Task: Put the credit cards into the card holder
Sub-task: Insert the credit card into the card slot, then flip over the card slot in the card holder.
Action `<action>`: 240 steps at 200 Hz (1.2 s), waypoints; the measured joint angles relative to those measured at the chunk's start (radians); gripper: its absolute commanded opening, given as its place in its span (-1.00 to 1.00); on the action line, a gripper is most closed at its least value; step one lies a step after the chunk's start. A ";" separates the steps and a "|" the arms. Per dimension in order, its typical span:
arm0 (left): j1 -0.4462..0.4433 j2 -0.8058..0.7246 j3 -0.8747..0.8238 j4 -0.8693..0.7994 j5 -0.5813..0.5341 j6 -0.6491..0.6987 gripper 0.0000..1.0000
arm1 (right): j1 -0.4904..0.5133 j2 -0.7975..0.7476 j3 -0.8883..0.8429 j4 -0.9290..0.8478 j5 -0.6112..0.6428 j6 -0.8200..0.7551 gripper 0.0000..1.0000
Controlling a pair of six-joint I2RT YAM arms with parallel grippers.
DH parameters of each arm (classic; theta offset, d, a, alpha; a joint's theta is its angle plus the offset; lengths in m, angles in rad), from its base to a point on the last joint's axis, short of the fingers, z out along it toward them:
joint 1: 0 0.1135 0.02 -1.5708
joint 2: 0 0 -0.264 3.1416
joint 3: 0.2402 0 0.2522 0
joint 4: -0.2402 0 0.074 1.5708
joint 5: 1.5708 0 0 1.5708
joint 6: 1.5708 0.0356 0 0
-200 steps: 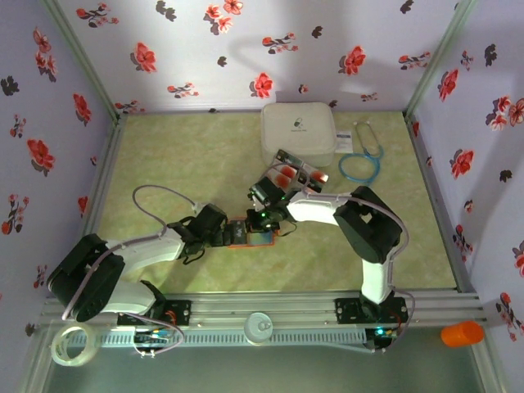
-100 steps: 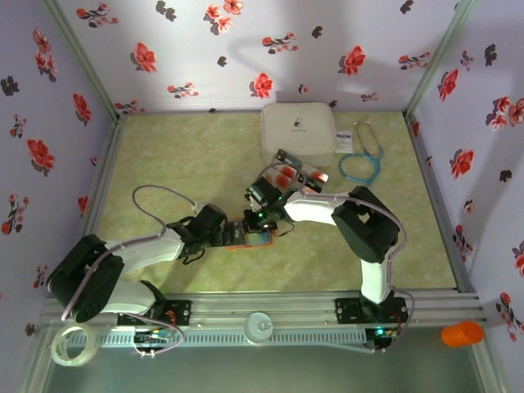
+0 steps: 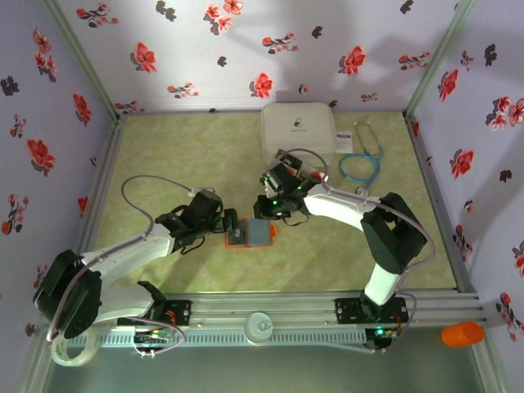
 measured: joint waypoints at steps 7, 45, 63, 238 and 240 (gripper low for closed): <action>-0.006 0.000 0.005 0.002 0.008 -0.003 1.00 | -0.010 0.000 -0.008 -0.001 0.003 -0.004 -0.68; -0.081 0.074 0.058 0.023 0.032 -0.014 1.00 | -0.044 0.000 -0.023 -0.019 0.006 -0.025 -0.79; -0.119 0.127 0.070 0.048 0.035 -0.025 0.99 | -0.044 0.010 -0.023 -0.019 0.000 -0.033 -0.83; -0.161 0.259 0.027 0.131 0.025 -0.036 1.00 | -0.042 0.126 -0.023 0.034 -0.063 -0.027 -0.94; -0.161 0.261 0.026 0.132 0.024 -0.036 1.00 | -0.042 0.126 -0.023 0.035 -0.063 -0.026 -0.94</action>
